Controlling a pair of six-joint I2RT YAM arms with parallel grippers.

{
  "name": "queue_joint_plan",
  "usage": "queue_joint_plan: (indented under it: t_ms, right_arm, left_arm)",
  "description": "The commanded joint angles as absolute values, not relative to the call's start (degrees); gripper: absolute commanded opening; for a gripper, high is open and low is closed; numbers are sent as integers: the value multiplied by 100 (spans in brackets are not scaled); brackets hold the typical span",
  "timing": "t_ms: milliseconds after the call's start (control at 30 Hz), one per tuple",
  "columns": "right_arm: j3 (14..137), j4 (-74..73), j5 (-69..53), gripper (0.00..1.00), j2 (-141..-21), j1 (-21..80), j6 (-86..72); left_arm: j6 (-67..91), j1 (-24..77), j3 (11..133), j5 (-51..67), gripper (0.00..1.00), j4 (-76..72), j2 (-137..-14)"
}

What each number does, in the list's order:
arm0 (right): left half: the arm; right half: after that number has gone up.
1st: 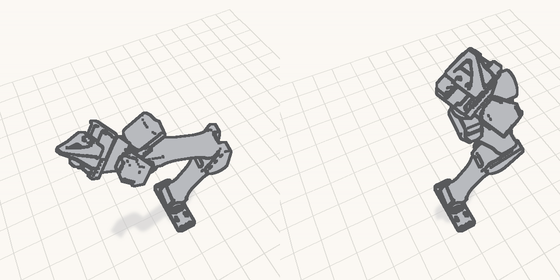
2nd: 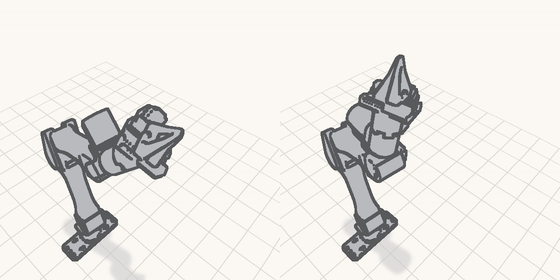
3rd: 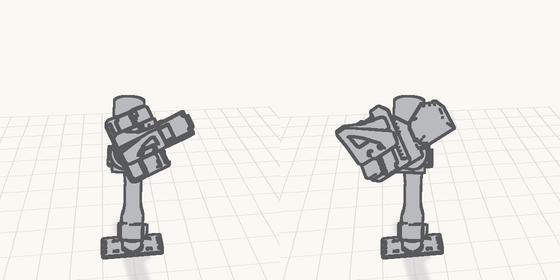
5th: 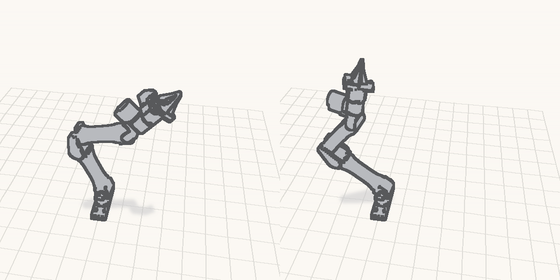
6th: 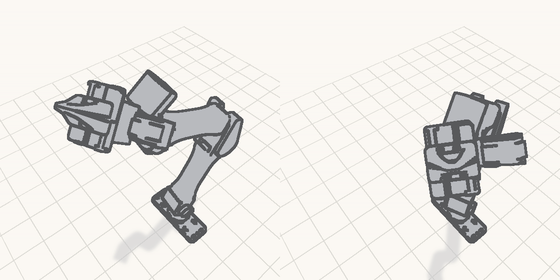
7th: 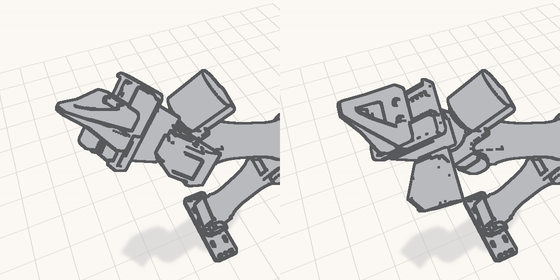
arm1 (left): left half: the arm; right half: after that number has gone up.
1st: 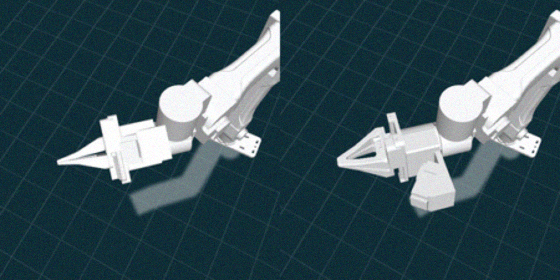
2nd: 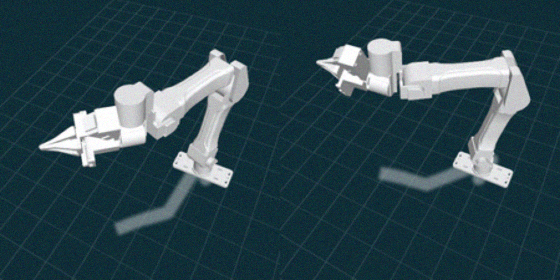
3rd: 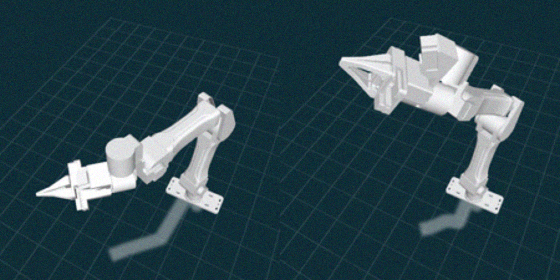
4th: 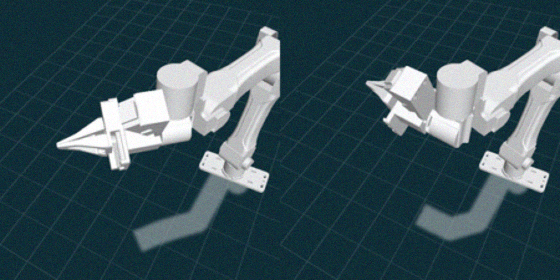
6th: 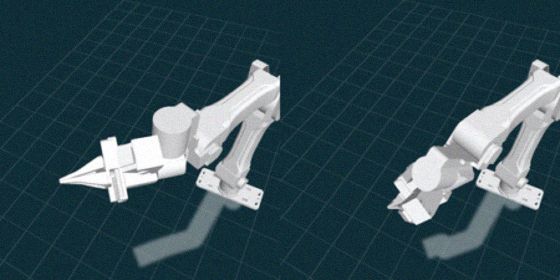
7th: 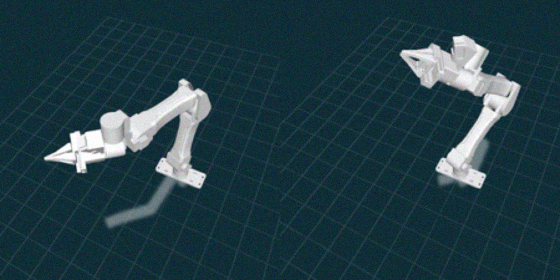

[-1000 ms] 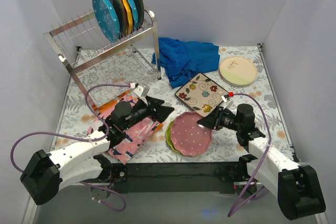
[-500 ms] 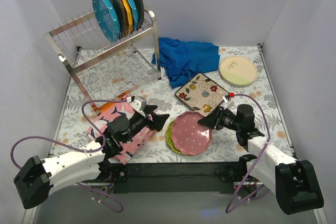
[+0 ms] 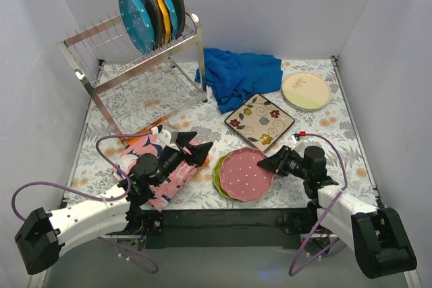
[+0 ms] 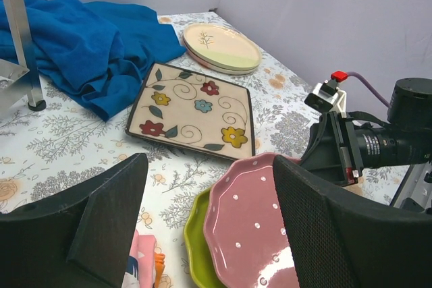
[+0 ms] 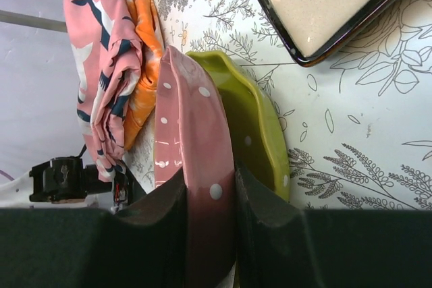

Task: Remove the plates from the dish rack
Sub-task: Place the plate at the center of the board.

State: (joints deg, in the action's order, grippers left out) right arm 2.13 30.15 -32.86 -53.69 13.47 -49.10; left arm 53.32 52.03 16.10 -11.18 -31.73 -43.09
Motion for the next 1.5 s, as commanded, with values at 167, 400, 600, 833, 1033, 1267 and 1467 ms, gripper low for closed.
queue_joint_plan:
  t_ms: [167, 400, 600, 833, 1033, 1267, 1467]
  right_arm:
    - [158, 3437, -2989, 44, -5001, 1345, -5098]
    - [272, 2620, -2602, 52, -4948, 1345, -4422]
    - [588, 1662, -1970, 52, -4676, 1336, -3834]
    - [905, 906, -1670, 52, -4421, 1336, -3428]
    - [1081, 502, -1591, 48, -4237, 1345, -3252]
    - [1134, 281, -1555, 43, -3911, 1336, -3094]
    - [1055, 220, -1652, 32, -3823, 1345, -3146]
  left_arm:
    - [5221, 5238, 1635, -1301, 73, -3190, -4184]
    - [5256, 5238, 1661, -1213, 73, -3173, -4219]
    - [5265, 5238, 1670, -1169, 73, -3164, -4228]
    - [5265, 5247, 1687, -1187, 73, -3129, -4228]
    - [5247, 5247, 1661, -1213, 73, -3155, -4280]
    - [5212, 5256, 1679, -1283, 73, -3155, -4368]
    - [5212, 5247, 1696, -1239, 73, -3129, -4342]
